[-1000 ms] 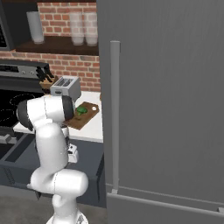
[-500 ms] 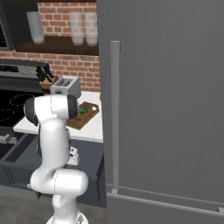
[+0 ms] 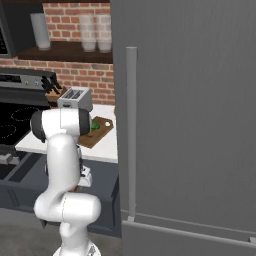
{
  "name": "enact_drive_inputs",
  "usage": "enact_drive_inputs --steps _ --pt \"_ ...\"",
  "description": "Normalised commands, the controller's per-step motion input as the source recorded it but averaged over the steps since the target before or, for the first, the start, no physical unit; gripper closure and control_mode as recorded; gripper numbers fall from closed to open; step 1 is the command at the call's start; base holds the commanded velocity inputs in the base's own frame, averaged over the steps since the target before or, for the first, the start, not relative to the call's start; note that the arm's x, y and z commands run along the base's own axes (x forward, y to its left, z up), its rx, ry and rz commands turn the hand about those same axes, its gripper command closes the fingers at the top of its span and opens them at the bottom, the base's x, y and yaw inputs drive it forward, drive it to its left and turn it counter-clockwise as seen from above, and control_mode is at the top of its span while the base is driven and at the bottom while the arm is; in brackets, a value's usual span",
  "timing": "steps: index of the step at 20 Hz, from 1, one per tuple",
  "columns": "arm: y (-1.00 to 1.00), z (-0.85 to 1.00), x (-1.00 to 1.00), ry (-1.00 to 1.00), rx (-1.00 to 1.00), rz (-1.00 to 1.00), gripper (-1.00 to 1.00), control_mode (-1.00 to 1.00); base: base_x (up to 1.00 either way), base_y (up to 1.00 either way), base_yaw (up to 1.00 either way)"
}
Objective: Place the appropriate cutting tool for cutting the broccoli skin on the cutting board.
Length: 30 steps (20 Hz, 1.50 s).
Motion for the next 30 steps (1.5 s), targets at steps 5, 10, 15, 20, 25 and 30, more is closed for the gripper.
enact_drive_inputs --steps 5,10,15,20,25,30 --pt "0.12 -0.03 -0.01 -0.05 0.00 -0.05 1.00 -1.00 0.00 0.00 0.00" --pt "0.34 0.00 0.00 -0.01 0.00 -0.11 1.00 -1.00 0.00 0.00 0.00" --pt "0.53 0.15 0.00 -0.01 0.00 -0.23 1.00 -1.00 0.00 0.00 0.00" --pt "0.51 0.23 0.06 0.05 0.00 -0.41 1.00 -1.00 0.00 0.00 0.00" --pt "0.38 0.19 0.09 0.12 0.00 -0.50 1.00 -1.00 0.00 0.00 0.00" --pt "0.09 0.35 0.00 0.11 0.00 -0.48 1.00 -1.00 0.00 0.00 0.00"
